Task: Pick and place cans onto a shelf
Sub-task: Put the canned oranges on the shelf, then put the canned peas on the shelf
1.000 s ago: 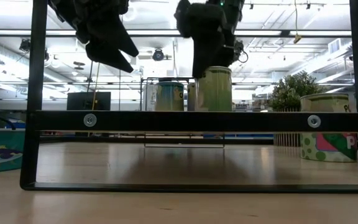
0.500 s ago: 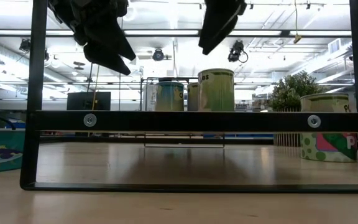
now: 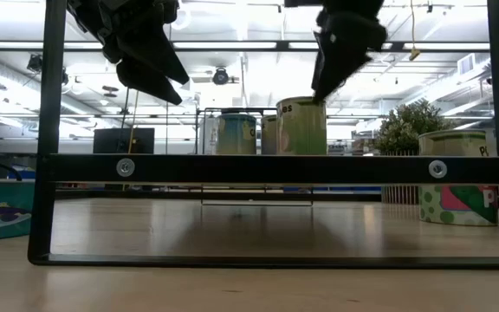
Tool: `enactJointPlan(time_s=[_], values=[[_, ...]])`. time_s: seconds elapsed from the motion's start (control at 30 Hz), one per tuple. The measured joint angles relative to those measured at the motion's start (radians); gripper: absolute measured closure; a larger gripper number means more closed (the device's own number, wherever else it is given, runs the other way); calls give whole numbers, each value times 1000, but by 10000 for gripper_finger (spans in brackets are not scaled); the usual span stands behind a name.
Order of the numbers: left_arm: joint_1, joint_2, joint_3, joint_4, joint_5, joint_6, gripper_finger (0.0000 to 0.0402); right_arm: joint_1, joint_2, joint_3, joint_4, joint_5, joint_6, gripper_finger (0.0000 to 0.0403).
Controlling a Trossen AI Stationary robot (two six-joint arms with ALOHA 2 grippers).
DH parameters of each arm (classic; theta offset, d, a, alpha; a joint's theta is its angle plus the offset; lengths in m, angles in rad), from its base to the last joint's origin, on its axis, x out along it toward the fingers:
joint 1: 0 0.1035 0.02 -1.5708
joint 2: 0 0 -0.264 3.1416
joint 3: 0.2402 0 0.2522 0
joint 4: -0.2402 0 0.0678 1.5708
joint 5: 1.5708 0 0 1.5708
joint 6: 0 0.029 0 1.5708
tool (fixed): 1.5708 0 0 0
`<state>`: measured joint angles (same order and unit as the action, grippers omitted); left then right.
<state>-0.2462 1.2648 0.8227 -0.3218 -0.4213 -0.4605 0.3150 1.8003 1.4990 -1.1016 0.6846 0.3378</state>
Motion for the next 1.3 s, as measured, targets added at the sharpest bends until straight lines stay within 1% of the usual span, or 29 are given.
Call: enactJointPlan(time_s=[0.17,0.33,0.43,0.53,0.67,0.77,0.9,0.97,1.13,1.3], values=[[0,0,0,-1,0,0,26,-2,0,-57,3,9,0,44],[0,0,0,-1,0,1,26,-12,0,-106,14,81,-10,44],[0,0,0,-3,0,0,26,-26,0,-123,54,96,-38,44],[0,0,0,-3,0,0,26,-37,0,-133,111,100,-69,44],[0,0,0,-6,1,-1,26,-46,0,-134,132,84,-85,44],[0,0,0,-6,16,-2,26,-47,0,-133,106,82,-79,44],[0,0,0,-11,19,-1,26,-31,-6,-115,21,64,-32,44],[0,0,0,-15,19,-2,26,-22,-21,-111,-18,37,-3,44],[0,-1,0,-17,19,-1,26,-18,-87,-122,-33,-131,83,48],[0,-1,0,-21,22,-1,26,-26,-173,-215,-30,-253,194,48]])
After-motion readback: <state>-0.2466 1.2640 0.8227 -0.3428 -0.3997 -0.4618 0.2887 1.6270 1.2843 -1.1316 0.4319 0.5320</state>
